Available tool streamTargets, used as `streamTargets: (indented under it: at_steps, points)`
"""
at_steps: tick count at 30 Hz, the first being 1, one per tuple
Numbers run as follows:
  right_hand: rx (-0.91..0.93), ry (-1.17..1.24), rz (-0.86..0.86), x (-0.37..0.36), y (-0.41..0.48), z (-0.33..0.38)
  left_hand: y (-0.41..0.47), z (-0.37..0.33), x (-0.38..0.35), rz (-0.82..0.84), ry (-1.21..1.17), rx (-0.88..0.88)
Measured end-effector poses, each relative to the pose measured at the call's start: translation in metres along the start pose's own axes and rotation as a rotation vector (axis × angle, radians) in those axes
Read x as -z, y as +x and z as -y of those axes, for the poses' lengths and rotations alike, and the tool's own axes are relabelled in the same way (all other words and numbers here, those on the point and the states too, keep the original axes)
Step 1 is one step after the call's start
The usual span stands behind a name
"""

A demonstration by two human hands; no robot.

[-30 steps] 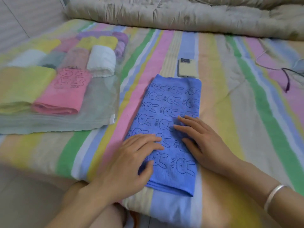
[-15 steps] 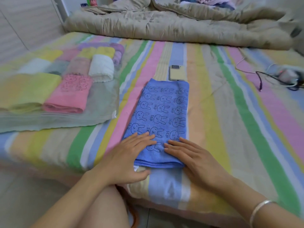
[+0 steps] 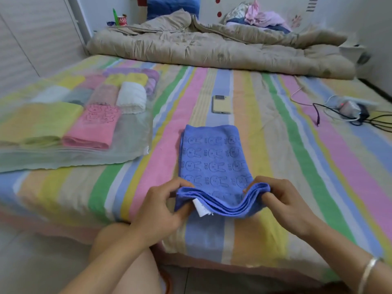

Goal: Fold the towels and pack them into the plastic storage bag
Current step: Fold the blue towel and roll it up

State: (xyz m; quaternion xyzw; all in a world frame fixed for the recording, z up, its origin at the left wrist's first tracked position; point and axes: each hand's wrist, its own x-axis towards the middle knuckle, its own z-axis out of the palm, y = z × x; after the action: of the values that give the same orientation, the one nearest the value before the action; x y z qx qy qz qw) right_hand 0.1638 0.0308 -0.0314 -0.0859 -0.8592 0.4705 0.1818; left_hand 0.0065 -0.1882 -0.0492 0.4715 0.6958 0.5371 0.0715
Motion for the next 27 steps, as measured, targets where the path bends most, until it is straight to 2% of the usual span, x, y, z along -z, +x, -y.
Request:
streamTargets:
  at_steps: [3,5,8,12,17,21,22,24,25,27]
  points:
    - [-0.088,0.179,-0.149,-0.001,0.006,0.000,0.014,-0.003,-0.008,-0.015,-0.170,0.108]
    - [-0.192,0.215,-0.249,-0.004,0.020,-0.008,0.032,0.006,-0.014,-0.096,-0.223,0.276]
    - [-0.393,0.164,-0.274,-0.010,0.040,-0.032,0.052,0.030,-0.019,-0.114,-0.104,0.541]
    - [-0.462,-0.050,-0.256,-0.019,0.047,-0.060,0.057,0.052,-0.028,-0.081,0.074,0.622]
    - [-0.486,-0.145,-0.284,-0.022,0.050,-0.067,0.061,0.055,-0.035,-0.148,0.285,0.527]
    - [-0.549,-0.107,-0.261,-0.019,0.055,-0.064,0.061,0.045,-0.038,-0.234,0.537,0.474]
    - [-0.571,-0.073,-0.259,-0.017,0.055,-0.062,0.058,0.042,-0.035,-0.291,0.638,0.393]
    - [-0.557,-0.112,-0.309,-0.009,0.054,-0.057,0.050,0.040,-0.026,-0.326,0.740,0.099]
    - [-0.479,-0.235,-0.362,-0.003,0.052,-0.054,0.047,0.043,-0.019,-0.264,0.758,-0.065]
    - [-0.174,-0.512,-0.396,0.009,0.044,-0.053,0.043,0.054,-0.003,0.004,0.854,-0.332]
